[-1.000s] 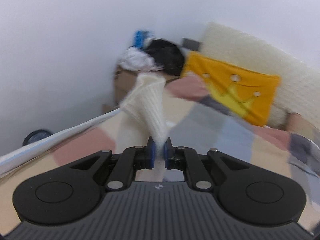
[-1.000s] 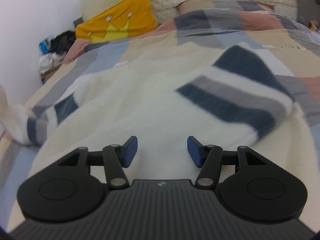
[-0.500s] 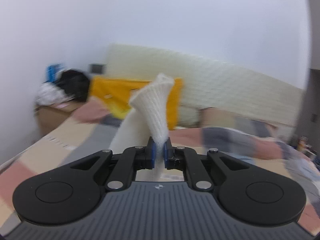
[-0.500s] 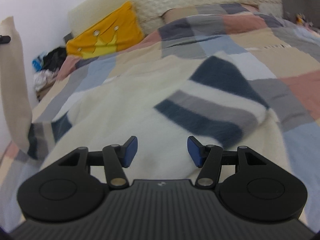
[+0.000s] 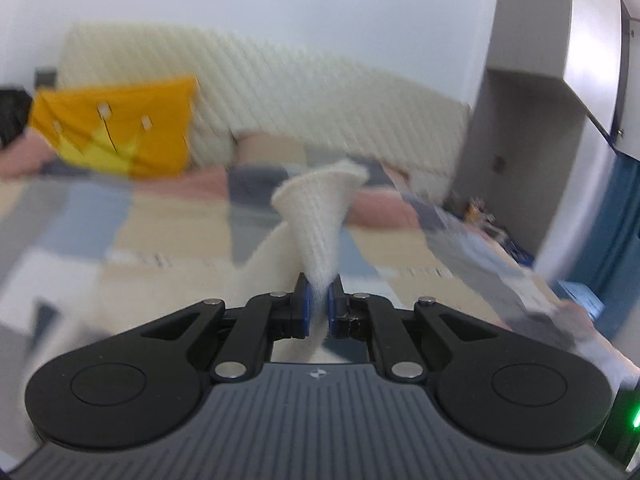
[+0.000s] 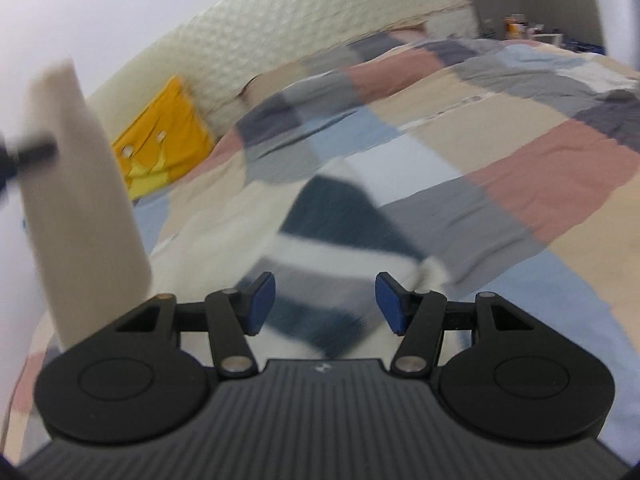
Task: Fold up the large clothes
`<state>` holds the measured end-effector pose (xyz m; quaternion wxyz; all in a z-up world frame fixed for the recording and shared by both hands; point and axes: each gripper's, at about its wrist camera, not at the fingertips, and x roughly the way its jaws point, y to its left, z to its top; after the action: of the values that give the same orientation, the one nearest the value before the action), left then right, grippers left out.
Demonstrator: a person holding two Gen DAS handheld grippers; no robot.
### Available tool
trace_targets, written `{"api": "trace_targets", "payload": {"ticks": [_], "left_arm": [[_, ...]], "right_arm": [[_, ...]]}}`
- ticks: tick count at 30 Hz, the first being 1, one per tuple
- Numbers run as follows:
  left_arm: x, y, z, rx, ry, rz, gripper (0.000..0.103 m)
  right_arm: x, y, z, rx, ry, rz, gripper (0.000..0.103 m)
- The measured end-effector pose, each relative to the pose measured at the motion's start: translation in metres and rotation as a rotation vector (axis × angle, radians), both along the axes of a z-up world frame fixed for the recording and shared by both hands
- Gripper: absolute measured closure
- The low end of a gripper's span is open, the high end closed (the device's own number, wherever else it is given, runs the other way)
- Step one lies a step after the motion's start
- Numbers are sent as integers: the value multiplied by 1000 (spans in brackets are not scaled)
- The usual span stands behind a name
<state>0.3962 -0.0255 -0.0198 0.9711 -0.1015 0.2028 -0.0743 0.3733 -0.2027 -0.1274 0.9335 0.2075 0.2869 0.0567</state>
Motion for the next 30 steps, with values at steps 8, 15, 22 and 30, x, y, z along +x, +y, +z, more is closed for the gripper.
{"api": "trace_targets", "payload": {"ticks": [8,15,22,30], "left_arm": [[-11,-23,-92,-71,169,-85,93],[-10,-18,-116,-61,232,-115,88],[-32,-16,-101,-65,239,-185,29],[-83,19,-81,16,243,-49,29]], "right_arm": [[6,-43,-4,95,13,-111,43],[13,-54,-7,110,17,-155,43],[6,-57,0,96,-36,-180,43],[4,-45,-5,114,2,-86,43]]}}
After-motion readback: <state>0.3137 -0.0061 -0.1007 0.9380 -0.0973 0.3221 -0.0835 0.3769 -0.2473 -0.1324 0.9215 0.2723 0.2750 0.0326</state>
